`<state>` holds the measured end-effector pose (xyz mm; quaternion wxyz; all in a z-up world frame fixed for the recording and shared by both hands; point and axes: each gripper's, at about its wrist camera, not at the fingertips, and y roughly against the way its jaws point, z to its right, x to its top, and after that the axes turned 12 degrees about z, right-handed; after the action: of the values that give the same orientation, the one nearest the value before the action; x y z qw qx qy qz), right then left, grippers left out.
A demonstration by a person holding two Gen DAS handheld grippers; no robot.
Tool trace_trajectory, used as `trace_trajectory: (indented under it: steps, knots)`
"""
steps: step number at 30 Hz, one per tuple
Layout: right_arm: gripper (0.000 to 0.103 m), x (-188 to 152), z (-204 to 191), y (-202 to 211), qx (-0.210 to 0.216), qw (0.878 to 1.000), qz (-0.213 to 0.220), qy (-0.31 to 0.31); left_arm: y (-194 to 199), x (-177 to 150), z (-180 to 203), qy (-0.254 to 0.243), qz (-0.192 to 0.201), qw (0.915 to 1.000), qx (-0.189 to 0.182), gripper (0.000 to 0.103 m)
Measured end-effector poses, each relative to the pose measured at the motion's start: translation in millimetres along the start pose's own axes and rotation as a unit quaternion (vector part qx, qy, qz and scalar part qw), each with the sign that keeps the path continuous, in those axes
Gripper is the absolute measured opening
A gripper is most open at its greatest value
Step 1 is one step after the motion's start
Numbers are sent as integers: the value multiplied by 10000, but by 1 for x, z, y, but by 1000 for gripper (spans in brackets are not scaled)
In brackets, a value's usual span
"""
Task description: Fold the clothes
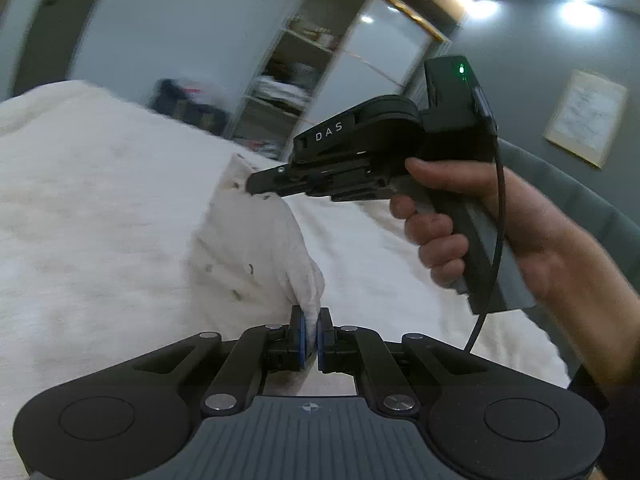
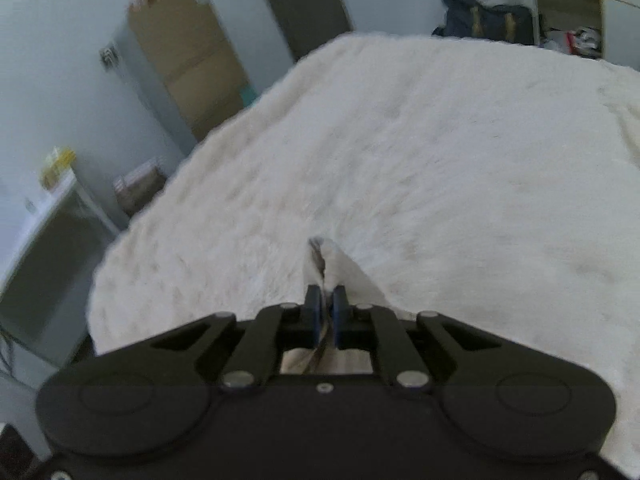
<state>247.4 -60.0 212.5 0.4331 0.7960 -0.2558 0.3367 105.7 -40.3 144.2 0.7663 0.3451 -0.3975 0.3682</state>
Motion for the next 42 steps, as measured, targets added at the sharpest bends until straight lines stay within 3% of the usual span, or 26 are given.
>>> trace_trajectory:
  steps: [5,7,8,10,12,14,16,17,19,21,24,28,32,33,34,37,39,42]
  knots:
    - [5,-21,121,55,-169,9981,208,-560,-84,-56,62,-256,-586,9975,-296,8]
    - [17,-50,169,53,-568,9954,133,-766,-127,-97,81,-280,-1005,9938,-390,32]
    - [19,-65,194,51,-785,9931,90,-868,-149,-126,85,-245,-1393,9883,-568,44]
    - [19,-104,233,39,-1412,9833,-126,-1144,-168,-170,88,-233,-2053,9761,-677,44]
    - [19,-148,266,38,-1868,9708,-275,-1482,-155,-180,82,-94,-2159,9724,-885,45]
    - [19,-174,268,50,-1732,9707,-26,-1664,-124,-167,69,164,-1999,9706,-1332,51]
    - [25,-186,261,60,-1513,9721,171,-1785,-99,-145,49,198,-1733,9726,-1539,74]
    - [29,-191,253,67,-1458,9723,271,-1807,-76,-127,34,144,-1444,9780,-1498,83]
    - [46,-200,237,82,-1377,9722,474,-1832,-52,-103,16,60,-1122,9868,-1167,83]
    - [48,-208,220,91,-1337,9717,518,-1877,-31,-81,-22,33,-1066,9928,-541,83]
    - [48,-225,206,101,-1304,9688,353,-2078,-26,-66,-56,-25,-999,9949,162,82]
    - [48,-255,181,99,-1579,9707,-10,-1812,-26,-48,-51,-247,-913,9953,183,82]
    - [47,-294,165,101,-1268,9692,-94,-2108,-67,-40,-13,-980,-947,9905,-167,83]
    - [28,-298,164,100,-1228,9704,-107,-2076,-87,-39,-4,-1165,-994,9878,-286,83]
    - [2,-301,164,99,-1262,9718,-138,-1986,-106,-38,7,-1389,-1081,9835,-414,83]
    - [0,-305,170,107,-1304,9715,49,-1979,-175,-48,33,-1816,-1508,9700,-578,83]
    - [0,-306,175,117,-1318,9704,162,-2015,-246,-61,56,-2121,-2274,9498,-336,80]
    - [0,-310,184,126,-1482,9685,216,-1991,-315,-90,76,-2782,-3037,9112,115,70]
